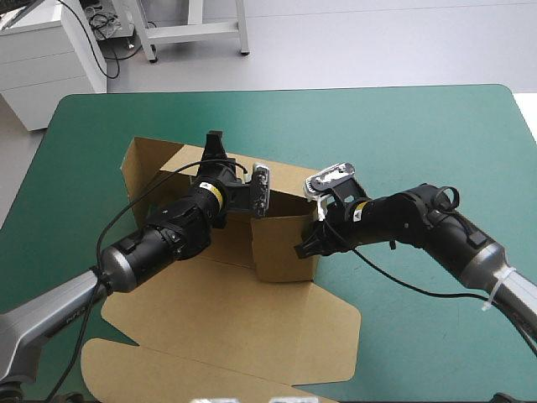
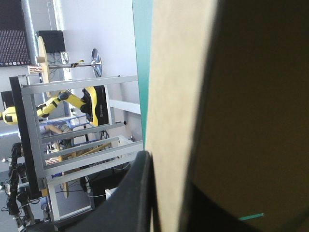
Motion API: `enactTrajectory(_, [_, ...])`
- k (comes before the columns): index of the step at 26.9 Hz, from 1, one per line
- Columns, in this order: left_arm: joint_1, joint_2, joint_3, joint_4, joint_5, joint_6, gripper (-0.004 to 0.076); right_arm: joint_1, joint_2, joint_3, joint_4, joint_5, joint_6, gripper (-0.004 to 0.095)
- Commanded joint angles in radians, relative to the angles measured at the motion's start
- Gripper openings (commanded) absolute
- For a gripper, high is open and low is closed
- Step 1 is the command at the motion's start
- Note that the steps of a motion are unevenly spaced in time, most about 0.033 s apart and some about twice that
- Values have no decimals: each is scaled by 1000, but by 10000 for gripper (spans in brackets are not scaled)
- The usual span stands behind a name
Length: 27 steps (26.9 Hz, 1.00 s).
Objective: Fold the box
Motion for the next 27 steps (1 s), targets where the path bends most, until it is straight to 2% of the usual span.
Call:
enactTrajectory(1, [-7, -7, -13, -70, -58, -40, -8, 40, -32, -26, -186, -100, 231, 336])
enactTrajectory(5, [-7, 11, -20, -64, -53, -40, -8, 106, -30, -26, -341, -176, 409, 336])
enactTrajectory(7, [-7, 14, -20, -64, -46, -43, -8, 142, -21, -26, -455, -202, 516, 336])
enactTrajectory(11, [-7, 14, -21, -64, -27, -48, -8, 169, 21, -26, -675, -196, 741, 335])
enactTrajectory(15, [-7, 10, -29, -68, -20, -52, -8, 171, 68, -26, -822, -198, 921, 336])
enactTrajectory(21, [-7, 10, -95, -68, -15, -94, -8, 171, 120, -26, -952, -209, 1021, 336])
enactTrajectory(25, [-7, 12, -99, -71, 13, -92, -8, 171, 120, -22, -950, -329, 958, 337])
enactTrajectory(27, [-7, 12, -99, -71, 19, -92, -8, 169, 120, -22, -950, -314, 927, 343])
